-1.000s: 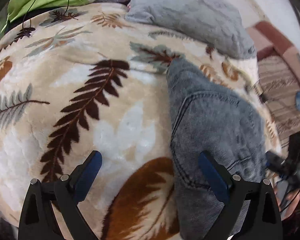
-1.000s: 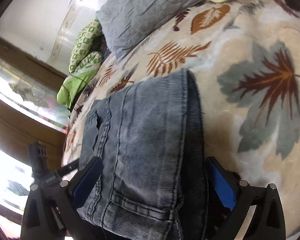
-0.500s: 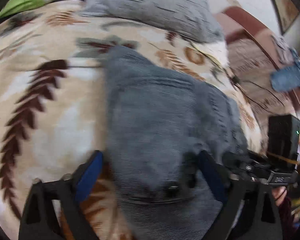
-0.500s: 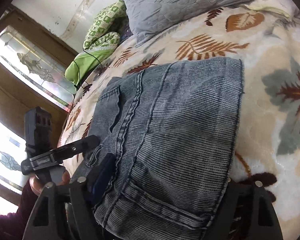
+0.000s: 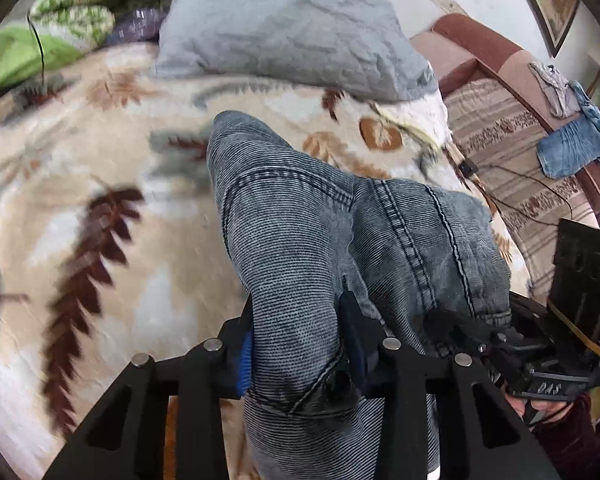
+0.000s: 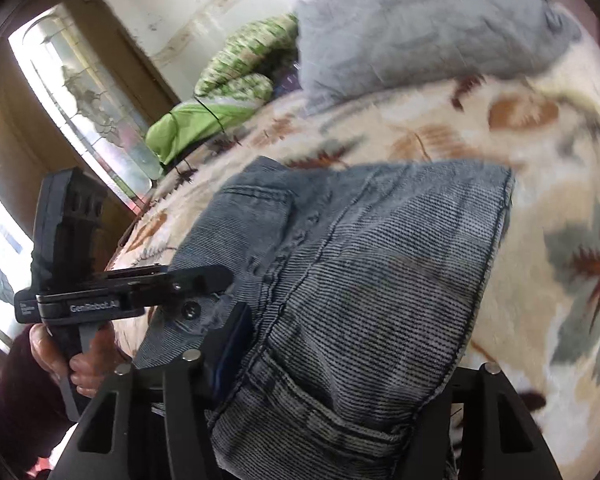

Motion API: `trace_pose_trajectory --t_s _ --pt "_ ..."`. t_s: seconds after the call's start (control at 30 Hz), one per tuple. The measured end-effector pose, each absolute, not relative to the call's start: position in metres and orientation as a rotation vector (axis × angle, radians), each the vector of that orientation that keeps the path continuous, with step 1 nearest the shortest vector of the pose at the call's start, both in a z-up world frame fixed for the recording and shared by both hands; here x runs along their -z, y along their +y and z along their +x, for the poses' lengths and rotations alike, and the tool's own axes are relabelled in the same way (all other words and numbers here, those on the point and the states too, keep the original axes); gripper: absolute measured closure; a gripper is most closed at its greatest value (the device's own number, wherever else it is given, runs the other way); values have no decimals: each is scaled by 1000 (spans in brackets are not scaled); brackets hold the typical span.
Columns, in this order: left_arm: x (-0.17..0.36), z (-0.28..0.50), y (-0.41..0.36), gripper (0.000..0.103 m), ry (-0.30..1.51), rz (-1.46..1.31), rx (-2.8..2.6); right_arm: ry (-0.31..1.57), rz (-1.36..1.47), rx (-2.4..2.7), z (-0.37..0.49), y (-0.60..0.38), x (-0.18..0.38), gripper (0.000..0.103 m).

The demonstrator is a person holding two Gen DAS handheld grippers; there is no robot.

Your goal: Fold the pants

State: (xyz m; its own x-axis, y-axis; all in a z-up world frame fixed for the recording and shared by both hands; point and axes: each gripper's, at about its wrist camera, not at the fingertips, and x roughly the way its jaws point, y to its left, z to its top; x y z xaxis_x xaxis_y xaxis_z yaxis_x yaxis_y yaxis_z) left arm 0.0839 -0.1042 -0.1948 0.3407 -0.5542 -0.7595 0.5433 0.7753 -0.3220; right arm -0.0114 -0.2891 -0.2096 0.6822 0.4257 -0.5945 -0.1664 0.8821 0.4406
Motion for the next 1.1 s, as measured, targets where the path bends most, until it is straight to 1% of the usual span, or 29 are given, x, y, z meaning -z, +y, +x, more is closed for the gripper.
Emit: trace_pose_trajectory --t_s 0.1,0.23,0.33,0.43,0.47,0.5,0.53,0.6,0.67,0.83,0.9,1.1 --pt "176 103 -99 63 948 -27 697 700 305 -331 0 -282 199 47" --pt "162 132 -96 63 894 -4 623 661 315 -329 41 -286 194 47" --pt "166 151 -95 63 877 27 550 664 293 -332 77 -283 194 47" --pt "187 175 -89 63 906 32 465 706 310 -338 116 -284 207 47" --pt "199 182 -89 60 926 45 434 736 326 -339 127 -285 215 47" --pt "207 189 -88 51 946 53 408 778 339 -327 138 -287 226 47" --pt "216 192 -87 45 957 58 380 822 351 -305 146 -290 238 40" --pt "220 190 -85 30 922 59 345 856 432 -286 151 -299 253 24" --pt "217 187 -86 28 897 79 324 867 465 -288 148 -303 251 23" --pt "196 165 -86 26 866 111 290 830 409 -225 129 -303 232 23" --pt "181 152 -85 22 819 129 271 790 386 -201 117 -305 219 23" --pt "133 99 -75 20 693 137 240 602 290 -142 53 -303 172 23"
